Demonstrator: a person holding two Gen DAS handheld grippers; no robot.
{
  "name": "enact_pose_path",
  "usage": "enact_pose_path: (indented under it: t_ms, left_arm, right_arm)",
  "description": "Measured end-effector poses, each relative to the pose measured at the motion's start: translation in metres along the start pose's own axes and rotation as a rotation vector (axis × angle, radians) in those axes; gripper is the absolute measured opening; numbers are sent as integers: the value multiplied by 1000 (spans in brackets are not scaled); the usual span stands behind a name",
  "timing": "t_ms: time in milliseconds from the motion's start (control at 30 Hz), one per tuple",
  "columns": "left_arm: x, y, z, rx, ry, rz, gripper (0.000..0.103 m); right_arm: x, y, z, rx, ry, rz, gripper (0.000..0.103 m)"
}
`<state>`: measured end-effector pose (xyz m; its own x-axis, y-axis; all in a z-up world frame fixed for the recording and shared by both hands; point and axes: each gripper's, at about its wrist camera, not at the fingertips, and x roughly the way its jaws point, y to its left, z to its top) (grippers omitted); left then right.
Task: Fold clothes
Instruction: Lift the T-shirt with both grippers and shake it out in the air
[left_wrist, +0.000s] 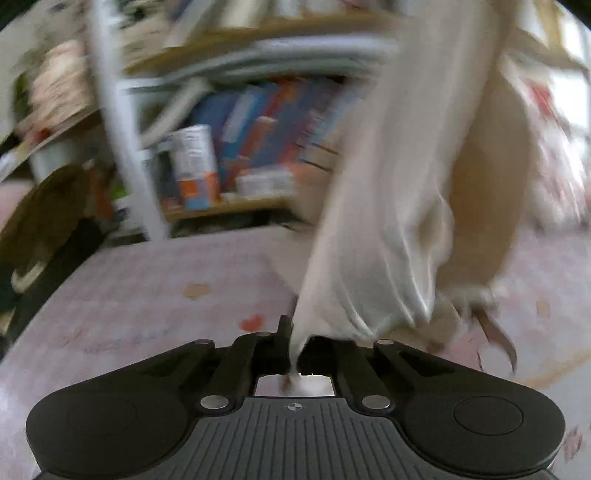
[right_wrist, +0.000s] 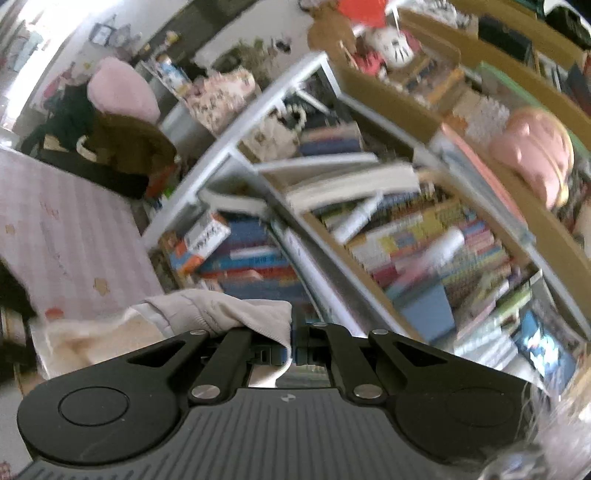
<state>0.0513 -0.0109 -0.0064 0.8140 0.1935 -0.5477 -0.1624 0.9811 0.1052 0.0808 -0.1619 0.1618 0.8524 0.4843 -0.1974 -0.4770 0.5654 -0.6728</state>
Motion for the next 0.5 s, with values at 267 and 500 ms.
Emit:
enact_pose_path:
  t_ms: [267, 500]
  left_arm:
    - [-129, 89, 89, -296, -420, 42, 2]
    - [-263, 101, 158, -272, -945, 70, 2]
  right_arm:
    - [-58, -27, 5, 92, -110, -99, 2]
    - [-155, -67, 71, 54, -563, -446, 2]
